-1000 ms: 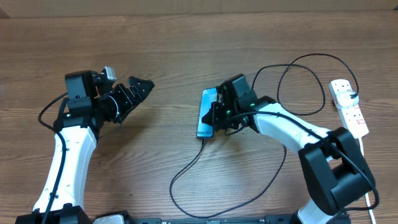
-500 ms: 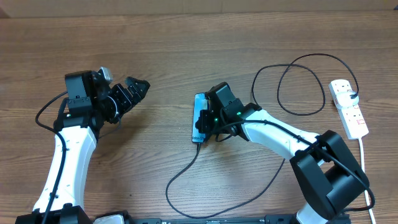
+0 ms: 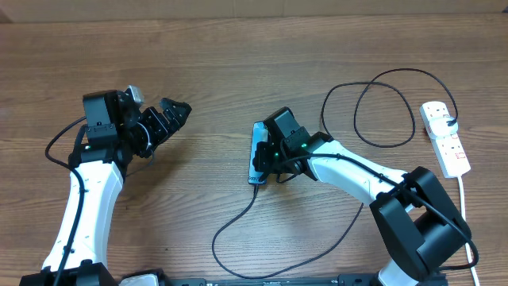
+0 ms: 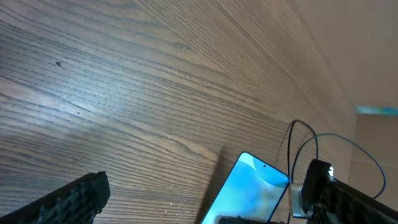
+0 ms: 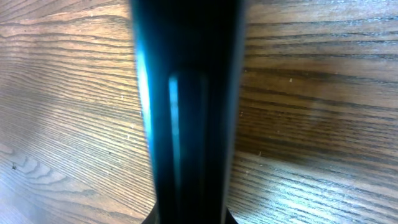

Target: Plug charger to phone and switch on socket

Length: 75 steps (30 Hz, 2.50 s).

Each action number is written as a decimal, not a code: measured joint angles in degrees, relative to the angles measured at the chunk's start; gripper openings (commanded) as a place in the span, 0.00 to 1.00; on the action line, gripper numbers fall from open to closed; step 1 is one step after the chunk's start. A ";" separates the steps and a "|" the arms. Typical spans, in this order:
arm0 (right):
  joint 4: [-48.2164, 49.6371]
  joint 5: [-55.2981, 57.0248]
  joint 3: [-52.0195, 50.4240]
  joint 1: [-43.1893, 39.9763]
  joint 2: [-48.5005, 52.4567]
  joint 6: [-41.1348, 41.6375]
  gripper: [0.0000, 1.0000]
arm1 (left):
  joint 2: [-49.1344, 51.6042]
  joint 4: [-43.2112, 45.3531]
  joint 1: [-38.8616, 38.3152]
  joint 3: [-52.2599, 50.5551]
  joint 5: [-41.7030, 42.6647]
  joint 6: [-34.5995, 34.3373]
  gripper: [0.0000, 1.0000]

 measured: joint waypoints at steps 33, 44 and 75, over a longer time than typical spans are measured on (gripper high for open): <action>4.94 -0.81 0.37 -2.25 4.02 1.36 0.28 | 0.00 0.02 0.00 0.00 -0.15 0.00 1.00; 5.11 -0.04 0.37 -2.34 4.50 0.74 0.44 | 0.00 0.00 0.00 0.00 -0.33 0.00 1.00; 5.09 -1.11 1.33 -2.29 3.80 1.95 0.90 | 0.00 0.00 0.00 0.00 -0.33 0.00 1.00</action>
